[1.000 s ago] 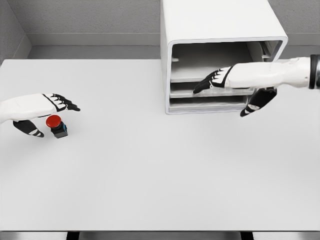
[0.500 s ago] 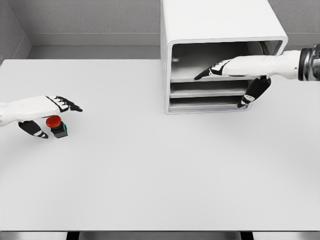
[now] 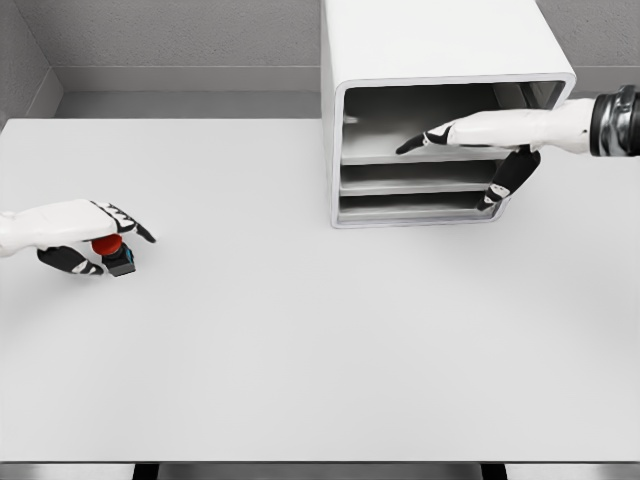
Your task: Slide open multi-storey tabletop storage cabinets and put open load switch and slide close multi-storey tabletop storage cabinets
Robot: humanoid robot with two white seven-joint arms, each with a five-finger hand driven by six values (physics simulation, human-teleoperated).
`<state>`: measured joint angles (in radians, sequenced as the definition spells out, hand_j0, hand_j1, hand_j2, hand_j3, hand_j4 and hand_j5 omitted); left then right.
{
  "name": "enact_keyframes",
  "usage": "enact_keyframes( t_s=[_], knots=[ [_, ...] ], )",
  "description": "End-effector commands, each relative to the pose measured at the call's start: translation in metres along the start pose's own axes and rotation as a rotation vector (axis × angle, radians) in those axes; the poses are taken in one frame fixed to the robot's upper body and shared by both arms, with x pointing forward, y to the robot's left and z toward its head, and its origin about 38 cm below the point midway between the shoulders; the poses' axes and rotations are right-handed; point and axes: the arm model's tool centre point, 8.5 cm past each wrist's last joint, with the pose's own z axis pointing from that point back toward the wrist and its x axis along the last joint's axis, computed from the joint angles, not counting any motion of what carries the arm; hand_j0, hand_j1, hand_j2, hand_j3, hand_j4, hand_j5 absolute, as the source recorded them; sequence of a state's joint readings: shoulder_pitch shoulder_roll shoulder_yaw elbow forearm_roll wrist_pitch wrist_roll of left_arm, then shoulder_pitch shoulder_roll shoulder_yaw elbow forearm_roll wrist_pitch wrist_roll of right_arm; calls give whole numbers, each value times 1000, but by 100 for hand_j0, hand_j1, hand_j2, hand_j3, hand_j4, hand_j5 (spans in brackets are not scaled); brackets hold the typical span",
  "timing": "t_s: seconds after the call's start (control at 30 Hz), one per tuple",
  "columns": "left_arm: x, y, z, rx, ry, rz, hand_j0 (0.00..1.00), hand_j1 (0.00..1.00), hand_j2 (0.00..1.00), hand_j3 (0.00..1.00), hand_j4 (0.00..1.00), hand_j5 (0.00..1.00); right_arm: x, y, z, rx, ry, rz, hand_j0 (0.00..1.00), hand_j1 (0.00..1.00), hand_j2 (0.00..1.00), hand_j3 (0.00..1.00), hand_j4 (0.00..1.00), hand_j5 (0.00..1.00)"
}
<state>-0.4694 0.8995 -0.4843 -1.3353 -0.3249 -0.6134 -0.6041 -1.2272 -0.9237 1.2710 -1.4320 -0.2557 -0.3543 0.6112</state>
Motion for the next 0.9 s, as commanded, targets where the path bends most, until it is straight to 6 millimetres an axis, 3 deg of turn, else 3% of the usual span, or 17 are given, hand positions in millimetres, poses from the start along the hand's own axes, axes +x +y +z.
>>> enact_keyframes(
  t_s=[0.0,0.13,0.27,0.47,0.6,0.7,0.87],
  knots=[
    [-2,0,1,4,3,11,58,58,58,58,58,58,-4,2,-2,5,7,-12,100,100,100,100,100,100],
    [-2,0,1,5,2,11,43,43,43,43,43,43,-5,8,-5,28,8,-2,100,100,100,100,100,100],
    [-1,2,2,13,-4,16,38,38,38,38,38,38,-3,11,-7,39,-3,10,100,100,100,100,100,100],
    [30,32,-3,72,-98,-46,38,38,38,38,38,38,2,12,-8,48,-31,33,100,100,100,100,100,100],
    [51,60,12,117,-158,-107,38,38,38,38,38,38,6,10,-7,49,-61,60,100,100,100,100,100,100],
    [66,69,15,139,-205,-124,38,38,38,38,38,38,10,11,-7,51,-79,71,100,100,100,100,100,100],
    [67,71,17,147,-212,-115,38,38,38,38,38,38,22,8,-8,54,-112,101,100,100,100,100,100,100]
  ],
)
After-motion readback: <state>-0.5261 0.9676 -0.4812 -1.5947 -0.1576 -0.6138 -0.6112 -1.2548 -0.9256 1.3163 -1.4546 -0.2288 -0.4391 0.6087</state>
